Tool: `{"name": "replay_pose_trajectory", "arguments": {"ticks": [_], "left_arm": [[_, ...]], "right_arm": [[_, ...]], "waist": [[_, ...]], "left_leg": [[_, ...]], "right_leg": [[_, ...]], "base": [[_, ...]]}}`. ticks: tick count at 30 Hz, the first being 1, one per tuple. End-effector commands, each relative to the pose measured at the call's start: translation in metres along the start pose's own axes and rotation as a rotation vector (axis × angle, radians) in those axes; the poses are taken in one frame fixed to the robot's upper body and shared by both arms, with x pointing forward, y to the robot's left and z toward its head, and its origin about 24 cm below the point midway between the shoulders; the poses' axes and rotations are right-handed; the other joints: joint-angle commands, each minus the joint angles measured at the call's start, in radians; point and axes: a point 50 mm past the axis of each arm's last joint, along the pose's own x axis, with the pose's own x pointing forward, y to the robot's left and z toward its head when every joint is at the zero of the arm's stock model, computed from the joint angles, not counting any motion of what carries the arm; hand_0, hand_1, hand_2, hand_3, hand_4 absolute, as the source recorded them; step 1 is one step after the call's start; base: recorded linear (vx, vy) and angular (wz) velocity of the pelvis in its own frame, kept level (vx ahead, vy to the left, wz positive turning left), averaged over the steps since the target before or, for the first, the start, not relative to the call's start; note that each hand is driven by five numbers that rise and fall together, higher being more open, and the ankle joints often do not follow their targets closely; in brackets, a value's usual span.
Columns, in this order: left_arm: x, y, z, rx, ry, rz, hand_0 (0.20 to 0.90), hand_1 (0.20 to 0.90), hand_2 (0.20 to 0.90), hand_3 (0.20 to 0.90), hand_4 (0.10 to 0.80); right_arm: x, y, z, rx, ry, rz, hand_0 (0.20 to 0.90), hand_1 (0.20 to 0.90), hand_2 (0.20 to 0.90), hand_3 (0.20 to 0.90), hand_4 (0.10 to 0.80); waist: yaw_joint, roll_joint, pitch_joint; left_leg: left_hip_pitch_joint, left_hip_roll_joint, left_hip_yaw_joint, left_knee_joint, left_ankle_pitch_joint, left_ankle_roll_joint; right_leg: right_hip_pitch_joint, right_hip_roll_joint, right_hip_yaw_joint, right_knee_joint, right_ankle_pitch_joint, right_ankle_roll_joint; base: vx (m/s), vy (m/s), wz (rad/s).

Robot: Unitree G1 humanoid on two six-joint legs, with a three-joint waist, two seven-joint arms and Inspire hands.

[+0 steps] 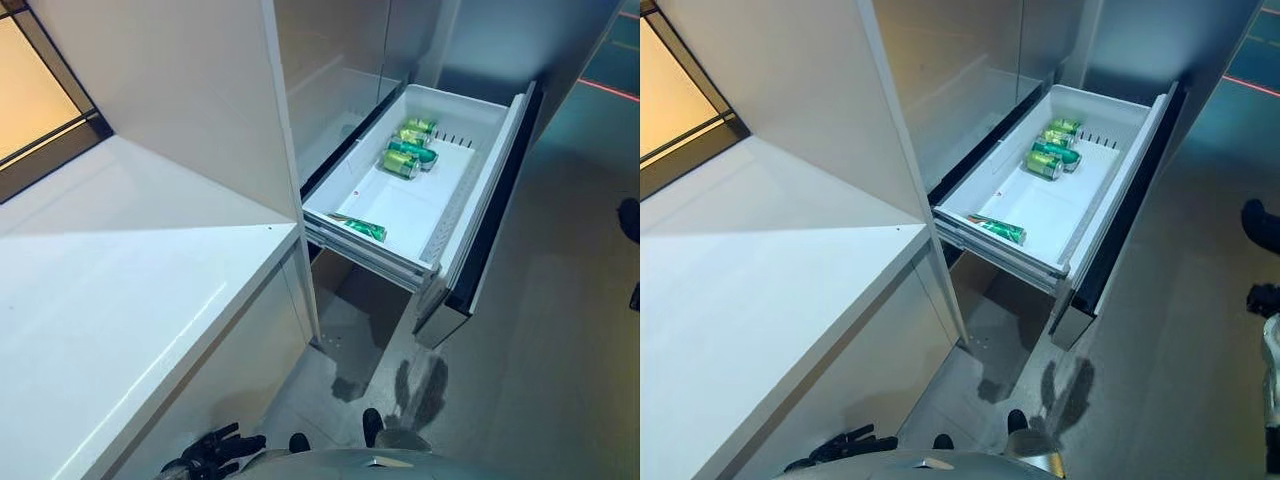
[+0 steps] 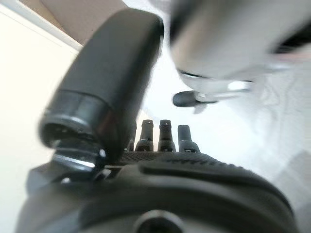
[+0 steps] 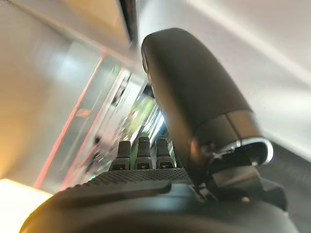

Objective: Put drinks into fridge and close the fridge

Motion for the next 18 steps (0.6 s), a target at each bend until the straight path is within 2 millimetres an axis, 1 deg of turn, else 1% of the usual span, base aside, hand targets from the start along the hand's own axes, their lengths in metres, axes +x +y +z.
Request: {"name": "replay_pose_trajectory", "arguments": {"ticks": [1,2,3,5,9,10,11,12,13,14,18], "left_arm": [[-0.006,0.025,0.003,0.066,0.004,0.067,0.9,0.9,0.9,0.9,0.8],[-0.006,0.023,0.005,0.066,-0.001,0.062,0.9,0.9,0.9,0.9,0.8],[-0.005,0.022,0.006,0.065,-0.003,0.061,0.9,0.9,0.9,0.9,0.8],[-0.004,0.02,0.01,0.061,-0.016,0.053,0.9,0.9,0.9,0.9,0.8],[-0.002,0.014,0.021,0.052,-0.042,0.039,0.9,0.9,0.9,0.9,0.8],[-0.001,0.011,0.027,0.054,-0.058,0.033,0.9,0.9,0.9,0.9,0.8],[-0.001,0.011,0.029,0.055,-0.06,0.033,0.9,0.9,0.9,0.9,0.8],[0.0,0.009,0.035,0.059,-0.077,0.032,0.9,0.9,0.9,0.9,0.8],[0.0,0.009,0.035,0.058,-0.078,0.032,0.9,0.9,0.9,0.9,0.8],[0.0,0.006,0.043,0.069,-0.098,0.032,0.9,0.9,0.9,0.9,0.8],[0.002,-0.001,0.058,0.071,-0.139,0.026,0.9,0.9,0.9,0.9,0.8]], "right_arm": [[0.01,-0.014,0.046,0.149,-0.239,-0.102,0.9,0.9,0.9,0.9,0.8],[0.009,-0.011,0.04,0.16,-0.209,-0.091,0.9,0.9,0.9,0.9,0.8],[0.009,-0.01,0.039,0.162,-0.203,-0.089,0.9,0.9,0.9,0.9,0.8],[0.009,-0.003,0.031,0.183,-0.155,-0.059,0.9,0.9,0.9,0.9,0.8],[0.009,0.014,0.024,0.211,-0.106,0.013,0.9,0.9,0.9,0.9,0.8],[0.01,0.023,0.025,0.228,-0.101,0.048,0.9,0.9,0.9,0.9,0.8],[0.011,0.025,0.025,0.23,-0.103,0.059,0.9,0.9,0.9,0.9,0.8],[0.012,0.036,0.027,0.247,-0.097,0.112,0.9,0.9,0.9,0.9,0.8],[0.012,0.036,0.028,0.248,-0.098,0.112,0.9,0.9,0.9,0.9,0.8],[0.011,0.052,0.032,0.266,-0.098,0.17,0.9,0.9,0.9,0.9,0.8],[0.011,0.082,0.048,0.299,-0.134,0.288,0.9,0.9,0.9,0.9,0.8]], "waist": [[0.013,-0.039,-0.009],[0.009,-0.036,0.002],[0.009,-0.035,0.004],[0.003,-0.029,0.024],[-0.003,-0.017,0.068],[-0.002,-0.015,0.091],[-0.001,-0.015,0.095],[0.0,-0.016,0.119],[-0.001,-0.016,0.118],[0.005,-0.018,0.144],[0.016,-0.014,0.188]], "left_leg": [[-0.118,-0.035,-0.06,0.306,-0.242,0.055],[-0.134,-0.037,-0.058,0.326,-0.247,0.057],[-0.14,-0.037,-0.058,0.332,-0.249,0.057],[-0.177,-0.036,-0.054,0.37,-0.255,0.06],[-0.263,-0.039,-0.049,0.452,-0.265,0.066],[-0.301,-0.042,-0.053,0.488,-0.27,0.069],[-0.31,-0.042,-0.053,0.496,-0.272,0.07],[-0.344,-0.041,-0.058,0.53,-0.275,0.073],[-0.348,-0.04,-0.058,0.533,-0.277,0.073],[-0.387,-0.042,-0.066,0.564,-0.277,0.075],[-0.447,-0.042,-0.071,0.604,-0.273,0.073]], "right_leg": [[-0.094,-0.007,-0.013,0.321,-0.209,-0.023],[-0.109,-0.01,-0.012,0.34,-0.214,-0.028],[-0.115,-0.01,-0.012,0.347,-0.216,-0.029],[-0.152,-0.016,-0.013,0.392,-0.225,-0.037],[-0.239,-0.023,-0.01,0.483,-0.244,-0.058],[-0.272,-0.022,-0.01,0.517,-0.251,-0.067],[-0.28,-0.021,-0.01,0.525,-0.253,-0.07],[-0.314,-0.018,-0.008,0.56,-0.26,-0.078],[-0.318,-0.018,-0.008,0.563,-0.261,-0.079],[-0.354,-0.015,-0.009,0.593,-0.264,-0.087],[-0.411,-0.012,-0.014,0.632,-0.267,-0.094]], "base": [[0.0,0.0,0.0],[0.0,0.0,0.0],[-0.038,0.015,-0.07],[-0.059,0.024,-0.13],[-0.093,0.045,-0.02],[-0.119,0.021,0.0],[-0.145,0.009,0.02],[-0.078,-0.003,0.01],[-0.149,-0.013,0.02],[-0.107,-0.018,0.02],[-0.109,-0.006,0.03]]}}
